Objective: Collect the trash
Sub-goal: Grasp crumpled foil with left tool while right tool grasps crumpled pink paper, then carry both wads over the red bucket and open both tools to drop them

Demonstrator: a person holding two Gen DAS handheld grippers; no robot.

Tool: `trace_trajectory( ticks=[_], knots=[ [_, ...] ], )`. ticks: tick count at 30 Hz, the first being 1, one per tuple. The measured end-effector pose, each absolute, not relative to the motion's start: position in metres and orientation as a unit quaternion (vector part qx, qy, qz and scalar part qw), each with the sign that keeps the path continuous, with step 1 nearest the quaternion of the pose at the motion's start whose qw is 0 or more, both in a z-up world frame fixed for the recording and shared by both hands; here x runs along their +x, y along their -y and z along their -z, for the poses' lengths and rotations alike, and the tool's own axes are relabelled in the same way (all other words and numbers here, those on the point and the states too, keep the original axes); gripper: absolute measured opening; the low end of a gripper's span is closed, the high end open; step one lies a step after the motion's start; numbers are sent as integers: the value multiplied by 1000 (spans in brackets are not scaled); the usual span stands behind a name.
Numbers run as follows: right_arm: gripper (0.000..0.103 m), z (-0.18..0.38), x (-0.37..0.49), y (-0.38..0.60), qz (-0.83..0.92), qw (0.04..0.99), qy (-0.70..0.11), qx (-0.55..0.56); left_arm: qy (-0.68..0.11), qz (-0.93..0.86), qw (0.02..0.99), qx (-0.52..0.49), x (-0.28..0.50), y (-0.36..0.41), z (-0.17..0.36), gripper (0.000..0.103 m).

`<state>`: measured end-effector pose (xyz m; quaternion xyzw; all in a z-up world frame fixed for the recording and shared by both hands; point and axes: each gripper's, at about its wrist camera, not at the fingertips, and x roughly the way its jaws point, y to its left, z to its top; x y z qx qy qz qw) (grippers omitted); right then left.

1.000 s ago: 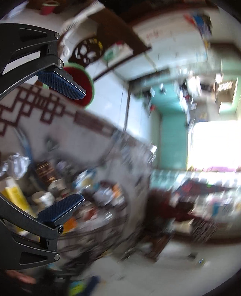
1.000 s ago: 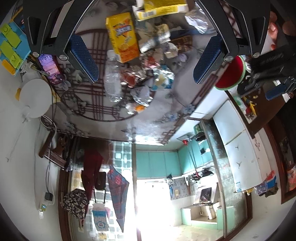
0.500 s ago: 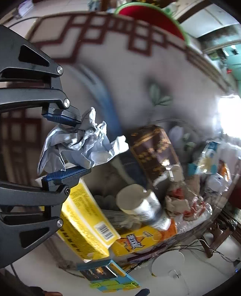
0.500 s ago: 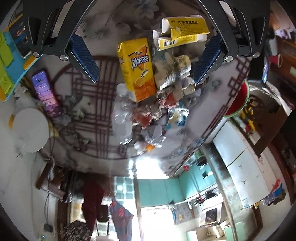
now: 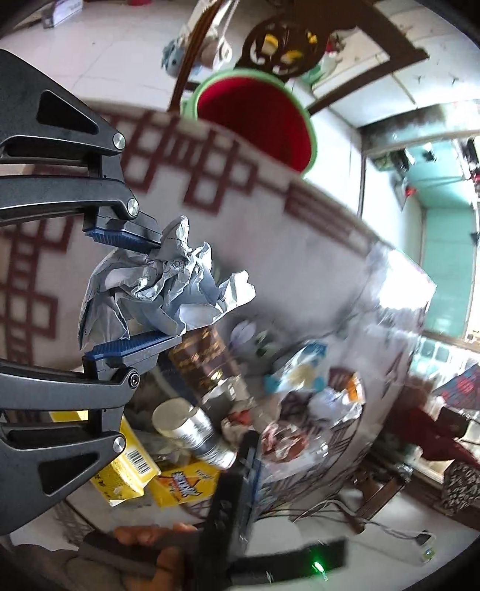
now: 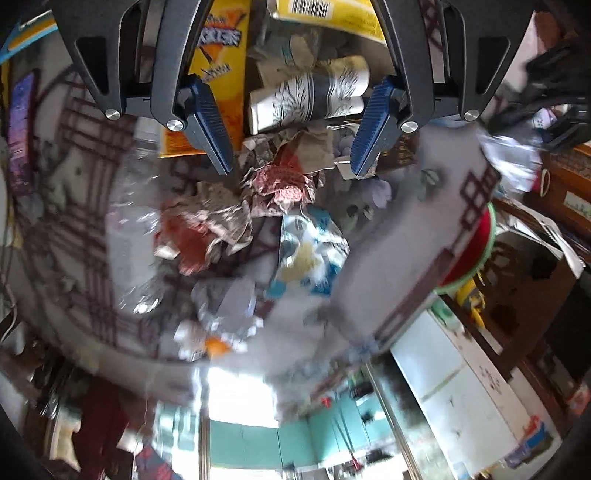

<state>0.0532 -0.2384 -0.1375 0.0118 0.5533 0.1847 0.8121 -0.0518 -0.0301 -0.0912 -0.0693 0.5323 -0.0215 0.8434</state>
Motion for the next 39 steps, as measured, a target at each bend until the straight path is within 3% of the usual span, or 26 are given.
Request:
trace_trajectory(
  ticks=[2,5,14,22,39],
  knots=[
    [26,146,57,235,-187,808,-559,4,-526,8,848,-70,-48,23,87,40],
    [22,148,59,239,-194,806,-559,28,-520,-5,851,-73,-44,7,85,40],
    [19,61,27,249,-151,863,-477,74,-493,-26,866,-79,-26,-55,76,40],
    [19,11,19,183,-140,881,-441,102,-499,-22,864,-61,0,-119,83,40],
    [20,73,68,-39,-245,825,-496,113,-542,3,837,-82,37,-221,127,40]
  ],
)
